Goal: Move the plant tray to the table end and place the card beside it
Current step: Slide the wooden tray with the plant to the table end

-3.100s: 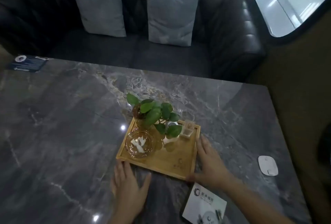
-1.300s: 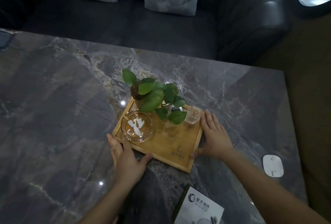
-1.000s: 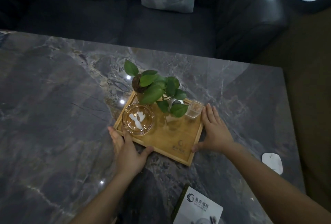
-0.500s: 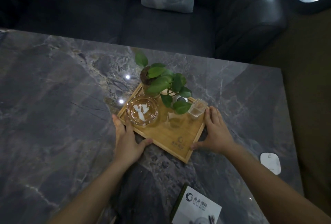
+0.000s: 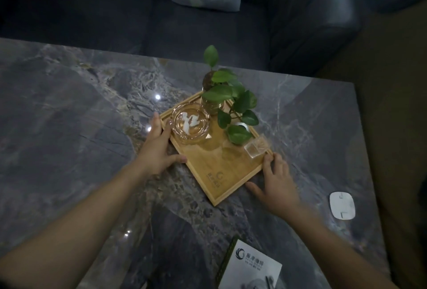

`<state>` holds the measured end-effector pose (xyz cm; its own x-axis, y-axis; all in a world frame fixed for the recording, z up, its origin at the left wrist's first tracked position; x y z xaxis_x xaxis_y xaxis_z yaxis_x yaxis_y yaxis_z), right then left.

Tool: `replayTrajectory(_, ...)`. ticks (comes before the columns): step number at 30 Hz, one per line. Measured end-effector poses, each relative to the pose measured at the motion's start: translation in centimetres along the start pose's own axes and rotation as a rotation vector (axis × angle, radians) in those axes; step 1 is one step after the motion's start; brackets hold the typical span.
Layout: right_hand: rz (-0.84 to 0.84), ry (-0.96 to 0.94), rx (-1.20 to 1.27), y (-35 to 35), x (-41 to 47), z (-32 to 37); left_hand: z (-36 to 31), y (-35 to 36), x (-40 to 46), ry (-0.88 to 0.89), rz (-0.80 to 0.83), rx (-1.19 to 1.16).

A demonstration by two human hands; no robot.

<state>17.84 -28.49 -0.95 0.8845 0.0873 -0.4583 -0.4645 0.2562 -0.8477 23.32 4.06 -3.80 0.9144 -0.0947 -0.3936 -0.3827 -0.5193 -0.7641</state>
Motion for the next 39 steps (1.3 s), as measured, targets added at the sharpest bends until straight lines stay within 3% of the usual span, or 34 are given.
replayTrajectory(10, -0.078, -0.029, -0.069, 1.4, -1.2, -0.1, 0.3, -0.7, 1.2, 0.023, 0.012, 0.055)
replayTrajectory(18, -0.133, -0.161, 0.007, 0.6, -0.8, -1.3, -4.1, 2.7, -5.6, -0.01, -0.373, -0.112)
replayTrajectory(24, -0.121, -0.243, 0.026, 0.8, -0.5, -1.4, -9.1, 8.7, -9.2, 0.134, -0.082, 0.215)
replayTrajectory(28, -0.125, -0.266, 0.065, 0.8, 0.0, -1.6, -10.2, 9.7, -7.6, 0.096, 0.048, 0.322)
replayTrajectory(39, -0.225, -0.276, 0.151, 1.5, 0.2, -1.6, -9.9, 9.2, -7.1, 0.11, 0.129, 0.349)
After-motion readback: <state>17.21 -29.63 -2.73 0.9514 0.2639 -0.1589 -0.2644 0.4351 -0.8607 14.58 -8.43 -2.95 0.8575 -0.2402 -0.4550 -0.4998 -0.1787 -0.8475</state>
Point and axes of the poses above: each hand's wrist, its own x-axis towards the middle knuckle, its own y-axis out of the palm, z = x × y, the point moved 1 cm from there along x, towards the middle knuckle, and after that the axes turned 6 degrees about x, right-handed, at the moved point
